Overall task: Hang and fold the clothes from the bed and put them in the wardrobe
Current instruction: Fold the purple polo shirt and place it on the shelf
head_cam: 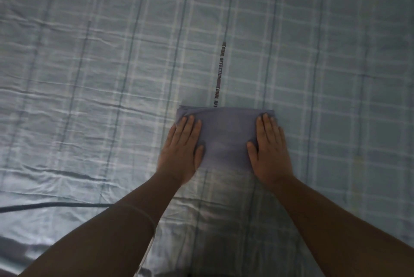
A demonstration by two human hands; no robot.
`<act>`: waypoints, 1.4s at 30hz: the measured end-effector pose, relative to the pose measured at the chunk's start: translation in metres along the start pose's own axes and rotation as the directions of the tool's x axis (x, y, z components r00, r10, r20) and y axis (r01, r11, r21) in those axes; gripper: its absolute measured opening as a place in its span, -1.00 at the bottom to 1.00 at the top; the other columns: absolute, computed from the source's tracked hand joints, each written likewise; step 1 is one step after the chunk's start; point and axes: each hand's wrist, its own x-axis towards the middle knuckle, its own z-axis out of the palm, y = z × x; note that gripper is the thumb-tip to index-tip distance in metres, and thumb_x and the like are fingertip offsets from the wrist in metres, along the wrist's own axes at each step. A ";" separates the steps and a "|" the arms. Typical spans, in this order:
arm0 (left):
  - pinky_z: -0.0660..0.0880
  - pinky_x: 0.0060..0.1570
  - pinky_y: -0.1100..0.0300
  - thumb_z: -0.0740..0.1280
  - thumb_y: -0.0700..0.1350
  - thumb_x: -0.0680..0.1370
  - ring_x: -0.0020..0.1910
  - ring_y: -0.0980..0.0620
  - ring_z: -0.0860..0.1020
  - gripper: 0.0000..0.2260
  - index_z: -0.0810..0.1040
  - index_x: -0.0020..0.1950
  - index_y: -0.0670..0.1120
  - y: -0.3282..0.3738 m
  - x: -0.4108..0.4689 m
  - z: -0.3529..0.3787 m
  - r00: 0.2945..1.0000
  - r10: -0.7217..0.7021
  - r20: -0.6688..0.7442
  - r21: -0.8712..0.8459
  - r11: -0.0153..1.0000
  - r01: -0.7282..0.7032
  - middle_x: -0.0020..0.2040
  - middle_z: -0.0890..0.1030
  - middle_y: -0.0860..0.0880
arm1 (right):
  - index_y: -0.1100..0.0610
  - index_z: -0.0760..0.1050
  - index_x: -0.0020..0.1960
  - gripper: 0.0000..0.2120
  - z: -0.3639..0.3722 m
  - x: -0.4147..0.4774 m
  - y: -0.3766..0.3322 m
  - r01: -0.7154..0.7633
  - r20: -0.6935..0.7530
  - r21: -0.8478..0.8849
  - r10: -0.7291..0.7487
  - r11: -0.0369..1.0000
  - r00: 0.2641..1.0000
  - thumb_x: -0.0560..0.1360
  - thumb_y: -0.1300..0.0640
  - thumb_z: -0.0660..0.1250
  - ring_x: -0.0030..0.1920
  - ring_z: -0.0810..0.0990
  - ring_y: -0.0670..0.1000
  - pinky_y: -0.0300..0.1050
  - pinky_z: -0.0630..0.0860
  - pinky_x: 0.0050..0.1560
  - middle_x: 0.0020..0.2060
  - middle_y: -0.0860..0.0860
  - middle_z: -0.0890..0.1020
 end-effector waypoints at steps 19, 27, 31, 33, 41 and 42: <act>0.40 -0.34 0.33 0.40 0.16 0.52 -0.14 0.04 0.59 -0.53 0.57 0.23 -0.17 0.012 0.037 -0.042 0.716 -0.561 0.414 -0.581 0.443 0.683 -0.08 0.58 0.01 | 0.29 0.49 0.05 -0.56 -0.031 0.018 -0.012 -0.691 0.235 0.460 0.674 0.557 0.700 0.63 -0.11 0.16 0.09 0.57 0.29 0.01 0.42 -0.01 -0.01 0.25 0.60; 0.54 0.24 -0.02 0.34 -0.06 0.60 0.21 -0.13 0.61 -0.61 0.51 0.34 -0.27 0.023 0.003 -0.116 0.691 -0.089 0.718 -0.683 -0.283 0.673 0.25 0.62 -0.20 | 0.27 0.49 0.17 -0.66 -0.101 -0.044 -0.038 -0.535 0.106 0.621 0.615 0.573 0.782 0.67 0.02 0.11 0.07 0.55 0.14 -0.09 0.38 0.05 0.07 0.21 0.59; 0.50 0.28 -0.10 0.28 -0.05 0.64 0.27 -0.16 0.57 -0.60 0.44 0.43 -0.21 0.044 -0.024 -0.192 0.785 -0.008 0.619 -0.758 -0.265 0.596 0.30 0.59 -0.19 | 0.13 0.49 0.12 -0.76 -0.176 -0.077 -0.074 -0.424 0.010 0.740 0.621 0.522 0.784 0.67 0.02 0.12 0.02 0.57 0.07 -0.03 0.46 0.07 -0.01 0.06 0.60; 0.48 0.29 -0.14 0.29 -0.02 0.64 0.29 -0.18 0.56 -0.58 0.40 0.46 -0.17 0.056 -0.042 -0.231 0.843 -0.007 0.538 -0.826 -0.207 0.525 0.32 0.57 -0.19 | 0.09 0.47 0.05 -0.80 -0.212 -0.093 -0.092 -0.367 -0.034 0.778 0.618 0.510 0.785 0.67 0.03 0.12 -0.07 0.58 -0.01 -0.07 0.46 -0.03 -0.09 -0.01 0.60; 0.53 -0.17 0.15 0.33 0.18 0.56 -0.09 0.11 0.60 -0.73 0.46 0.05 0.00 0.123 -0.126 -0.332 0.849 -0.526 0.049 -0.875 0.387 0.290 -0.07 0.60 0.05 | 0.01 0.29 -0.22 -0.69 -0.304 -0.167 -0.125 -0.173 -0.312 0.563 0.402 0.808 0.861 0.66 -0.06 0.07 -0.32 0.47 -0.20 -0.28 0.28 -0.34 -0.32 -0.08 0.47; 0.47 -0.25 0.25 0.34 0.17 0.56 -0.15 0.20 0.57 -0.77 0.44 0.01 0.03 0.132 -0.140 -0.337 0.832 -0.555 -0.015 -0.863 0.428 0.269 -0.11 0.59 0.08 | 0.02 0.29 -0.21 -0.69 -0.311 -0.177 -0.125 -0.139 -0.322 0.540 0.356 0.830 0.877 0.66 -0.06 0.06 -0.32 0.47 -0.17 -0.23 0.30 -0.34 -0.32 -0.06 0.48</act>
